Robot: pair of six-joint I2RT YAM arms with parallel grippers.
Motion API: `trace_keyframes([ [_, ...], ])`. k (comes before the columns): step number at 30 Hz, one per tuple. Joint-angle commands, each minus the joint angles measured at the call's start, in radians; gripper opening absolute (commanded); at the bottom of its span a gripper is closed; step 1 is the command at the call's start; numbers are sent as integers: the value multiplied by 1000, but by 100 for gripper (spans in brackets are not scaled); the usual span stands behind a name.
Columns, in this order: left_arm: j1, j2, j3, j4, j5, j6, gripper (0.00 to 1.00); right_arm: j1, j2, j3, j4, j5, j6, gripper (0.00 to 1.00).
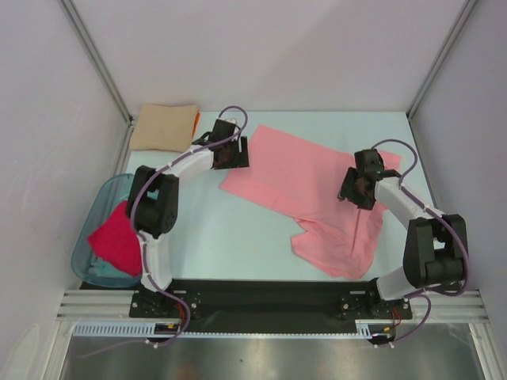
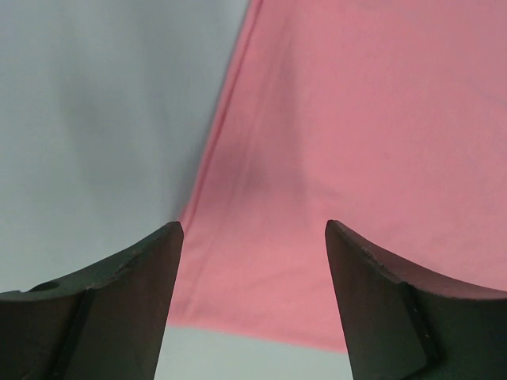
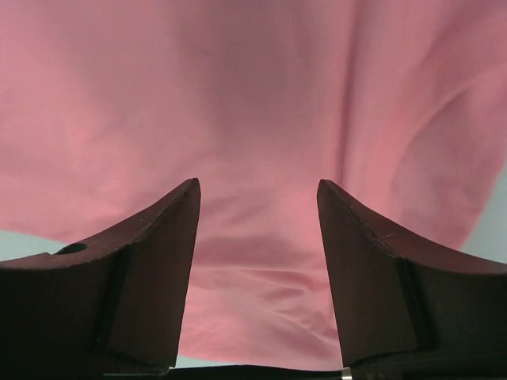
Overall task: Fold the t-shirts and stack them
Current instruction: Flatten the tshirt out
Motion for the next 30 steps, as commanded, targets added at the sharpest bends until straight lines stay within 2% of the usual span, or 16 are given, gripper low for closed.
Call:
trace_keyframes([
  [1, 16, 74, 138, -8, -1, 72, 79, -72, -75, -40, 31, 17, 16, 65],
  [4, 16, 129, 189, 7, -12, 84, 80, -130, -92, -67, 34, 16, 13, 66],
  [5, 16, 150, 247, -7, -17, 86, 80, -188, -100, -71, 38, 20, 14, 66],
  [10, 29, 266, 376, -56, 2, 83, 80, -265, -71, -50, 101, 33, 28, 66],
  [14, 49, 325, 434, -80, 11, 50, 82, -323, 14, 53, 112, 22, 45, 66],
  [17, 64, 381, 477, -100, 116, 29, 81, -356, 92, 129, 152, 16, 42, 66],
  [22, 70, 442, 517, -122, 179, 3, 77, -365, 262, 237, 195, 19, 5, 67],
  [25, 84, 486, 565, -120, 245, -26, 70, -363, 346, 310, 195, 57, -18, 67],
  [28, 96, 526, 615, -126, 291, -37, 49, -363, 420, 376, 180, 71, -30, 67],
  [29, 102, 534, 622, -126, 296, -40, 36, -362, 436, 412, 169, 80, -29, 67],
  [30, 113, 534, 625, -125, 298, -48, 28, -362, 449, 424, 157, 85, -27, 67],
])
